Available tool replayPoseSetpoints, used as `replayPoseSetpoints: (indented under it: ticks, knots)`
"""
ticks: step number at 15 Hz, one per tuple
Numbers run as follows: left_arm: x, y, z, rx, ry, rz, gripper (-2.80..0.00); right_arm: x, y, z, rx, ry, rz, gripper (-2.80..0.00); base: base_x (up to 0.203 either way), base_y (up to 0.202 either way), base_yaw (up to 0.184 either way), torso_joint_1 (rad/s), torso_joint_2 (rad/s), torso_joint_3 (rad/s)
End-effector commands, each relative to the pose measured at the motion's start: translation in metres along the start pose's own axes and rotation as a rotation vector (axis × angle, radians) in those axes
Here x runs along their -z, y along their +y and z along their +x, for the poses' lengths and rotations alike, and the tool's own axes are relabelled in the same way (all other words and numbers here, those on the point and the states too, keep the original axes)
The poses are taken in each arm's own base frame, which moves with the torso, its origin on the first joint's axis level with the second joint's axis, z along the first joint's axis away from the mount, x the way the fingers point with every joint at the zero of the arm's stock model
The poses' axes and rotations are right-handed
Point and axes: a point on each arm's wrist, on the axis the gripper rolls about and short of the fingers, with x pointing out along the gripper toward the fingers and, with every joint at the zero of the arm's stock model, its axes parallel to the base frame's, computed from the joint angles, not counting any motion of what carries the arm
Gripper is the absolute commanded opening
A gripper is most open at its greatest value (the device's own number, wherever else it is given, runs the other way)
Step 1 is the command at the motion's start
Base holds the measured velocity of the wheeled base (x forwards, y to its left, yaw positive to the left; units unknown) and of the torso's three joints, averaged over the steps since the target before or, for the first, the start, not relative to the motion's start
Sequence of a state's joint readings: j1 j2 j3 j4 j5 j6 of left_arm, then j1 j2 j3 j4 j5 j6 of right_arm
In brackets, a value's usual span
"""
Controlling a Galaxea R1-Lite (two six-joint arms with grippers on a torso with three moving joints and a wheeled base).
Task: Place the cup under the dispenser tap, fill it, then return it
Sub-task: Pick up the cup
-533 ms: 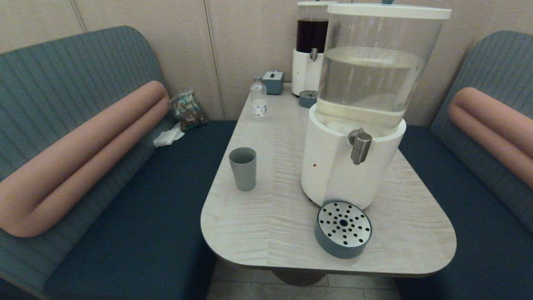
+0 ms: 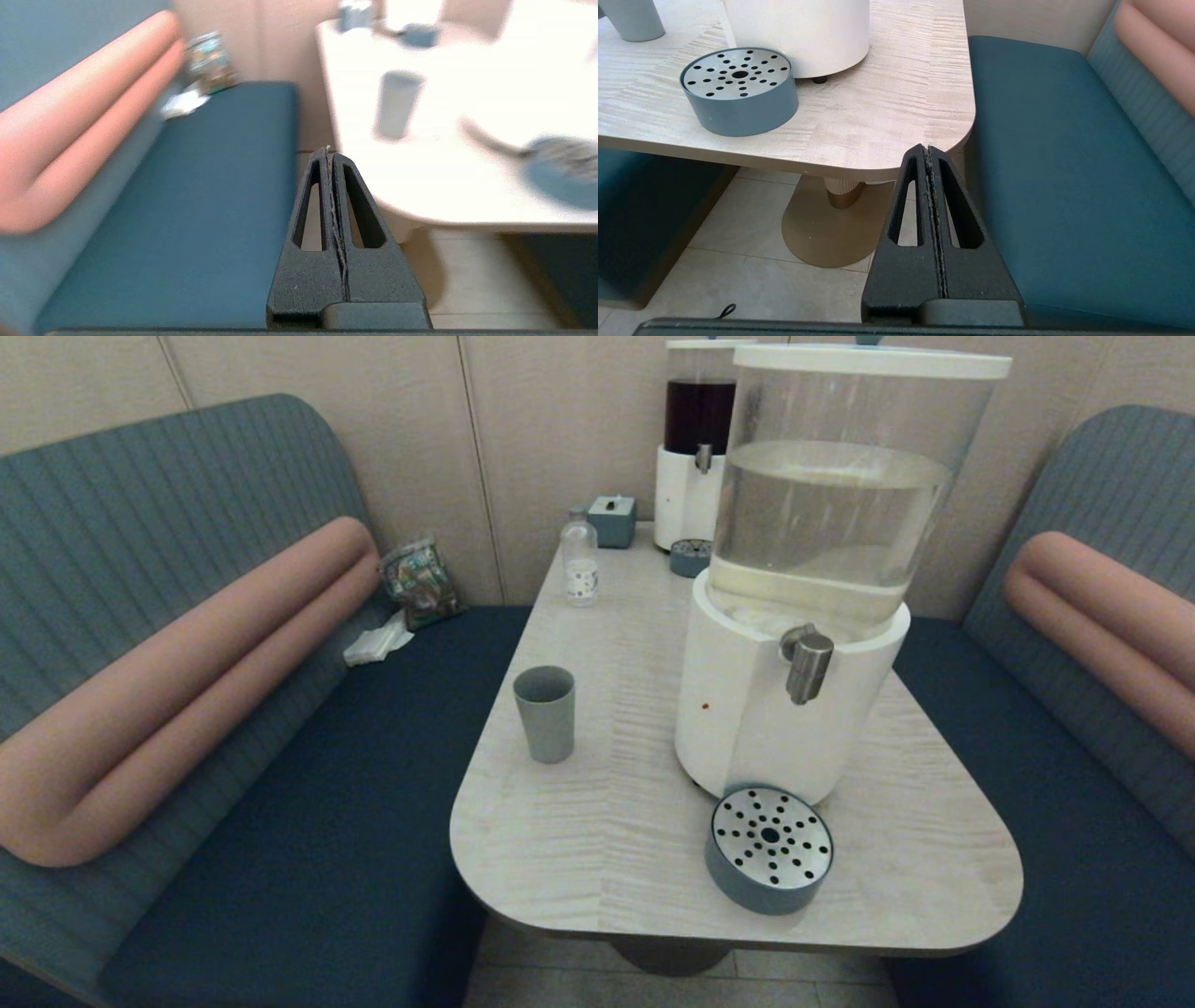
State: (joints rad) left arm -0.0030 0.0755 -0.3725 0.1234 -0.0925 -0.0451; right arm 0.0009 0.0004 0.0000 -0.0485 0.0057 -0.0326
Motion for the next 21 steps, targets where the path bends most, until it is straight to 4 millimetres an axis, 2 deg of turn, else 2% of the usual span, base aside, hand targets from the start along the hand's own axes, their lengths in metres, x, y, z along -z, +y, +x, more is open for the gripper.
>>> replayPoseSetpoints:
  ticks: [1, 3, 5, 6, 8, 9, 11, 13, 16, 17, 21]
  knots:
    - [-0.032, 0.001, 0.021, 0.024, 0.054, -0.024, -2.8, 0.005, 0.0, 0.001, -0.002, 0.016, -0.001, -2.8, 0.0, 0.0, 0.0, 0.0, 0.0, 0.0]
    - [-0.062, 0.003, 0.066, 0.052, 0.106, -0.063, -2.8, 0.005, 0.0, 0.001, -0.002, 0.016, -0.001, -2.8, 0.0, 0.0, 0.0, 0.0, 0.0, 0.0]
    - [-0.09, 0.004, 0.119, 0.078, 0.078, -0.089, -2.8, 0.005, 0.0, 0.001, -0.002, 0.016, -0.001, -2.8, 0.0, 0.0, 0.0, 0.0, 0.0, 0.0]
    - [-0.099, 0.004, 0.139, 0.09, 0.049, -0.096, -2.8, 0.005, 0.0, 0.001, 0.0, 0.016, -0.001, -2.8, 0.0, 0.0, 0.0, 0.0, 0.0, 0.0]
    - [-0.108, 0.004, 0.177, 0.139, 0.027, -0.109, -2.8, 0.005, 0.0, 0.001, 0.0, 0.016, -0.001, -2.8, 0.0, 0.0, 0.0, 0.0, 0.0, 0.0]
    - [-0.107, 0.004, 0.187, 0.171, 0.033, -0.116, -2.8, 0.005, 0.0, 0.001, -0.001, 0.016, -0.001, -2.8, 0.0, 0.0, 0.0, 0.0, 0.0, 0.0]
    - [-0.094, 0.003, 0.191, 0.203, 0.072, -0.121, -2.8, 0.005, 0.0, 0.001, -0.001, 0.016, -0.001, -2.8, 0.0, 0.0, 0.0, 0.0, 0.0, 0.0]
    - [-0.076, 0.003, 0.184, 0.215, 0.123, -0.118, -2.8, 0.005, 0.0, 0.001, -0.001, 0.016, -0.001, -2.8, 0.0, 0.0, 0.0, 0.0, 0.0, 0.0]
    - [-0.068, 0.003, 0.176, 0.247, 0.135, -0.12, -2.8, 0.005, 0.0, 0.001, -0.002, 0.016, -0.001, -2.8, 0.0, 0.0, 0.0, 0.0, 0.0, 0.0]
    - [-0.068, 0.003, 0.176, 0.251, 0.138, -0.136, 0.0, 0.005, 0.0, 0.001, 0.0, 0.016, -0.001, -2.8, 0.0, 0.0, 0.0, 0.0, 0.0, 0.0]
    - [-0.082, 0.003, 0.177, 0.233, 0.102, -0.319, 0.0, 0.005, 0.0, 0.001, -0.002, 0.016, -0.001, -2.8, 0.0, 0.0, 0.0, 0.0, 0.0, 0.0]
